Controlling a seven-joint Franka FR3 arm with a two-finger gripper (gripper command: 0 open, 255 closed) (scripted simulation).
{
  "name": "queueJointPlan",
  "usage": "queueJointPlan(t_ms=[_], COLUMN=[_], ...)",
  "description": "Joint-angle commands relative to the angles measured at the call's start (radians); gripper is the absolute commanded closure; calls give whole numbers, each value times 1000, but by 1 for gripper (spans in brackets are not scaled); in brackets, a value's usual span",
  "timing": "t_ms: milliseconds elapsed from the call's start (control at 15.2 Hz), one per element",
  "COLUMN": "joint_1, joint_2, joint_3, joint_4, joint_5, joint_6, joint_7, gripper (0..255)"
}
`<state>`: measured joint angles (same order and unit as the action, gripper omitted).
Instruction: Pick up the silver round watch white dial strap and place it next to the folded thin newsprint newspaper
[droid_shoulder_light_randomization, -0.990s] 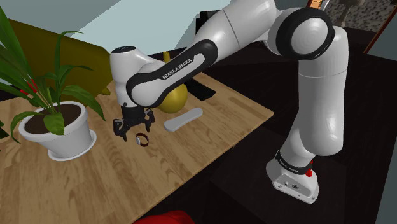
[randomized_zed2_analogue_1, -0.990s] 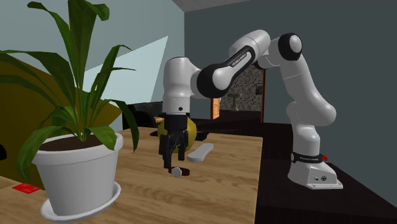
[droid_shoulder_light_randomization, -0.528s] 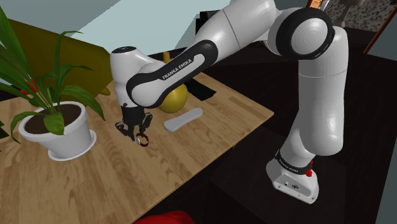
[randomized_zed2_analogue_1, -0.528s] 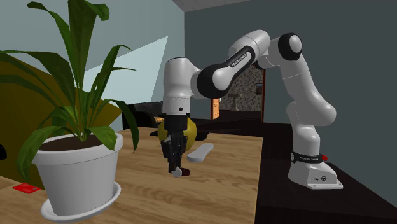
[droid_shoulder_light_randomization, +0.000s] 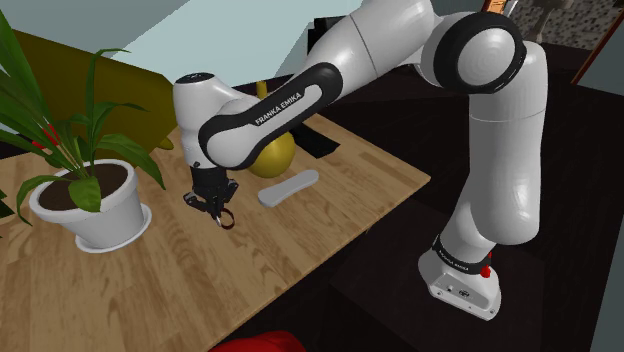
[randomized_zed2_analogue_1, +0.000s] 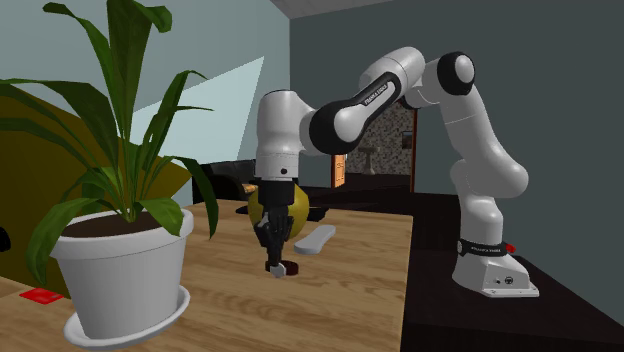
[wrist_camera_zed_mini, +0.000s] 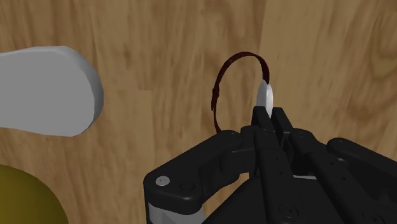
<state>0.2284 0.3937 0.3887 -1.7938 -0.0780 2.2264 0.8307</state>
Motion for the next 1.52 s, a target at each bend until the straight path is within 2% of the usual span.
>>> queueJointPlan(t_ms=[0,1254,1320,1452], joint_1=[-1,-11,-11,-49], joint_2=[-6,-92,-93,-146], joint_3=[2,19,19,12], joint_4=[5,148,149,80], joint_5=[3,40,40,67], joint_6=[-11,-235,-237,-219], joint_7=[-1,-12,-12,-60], gripper=[255,255,255,255])
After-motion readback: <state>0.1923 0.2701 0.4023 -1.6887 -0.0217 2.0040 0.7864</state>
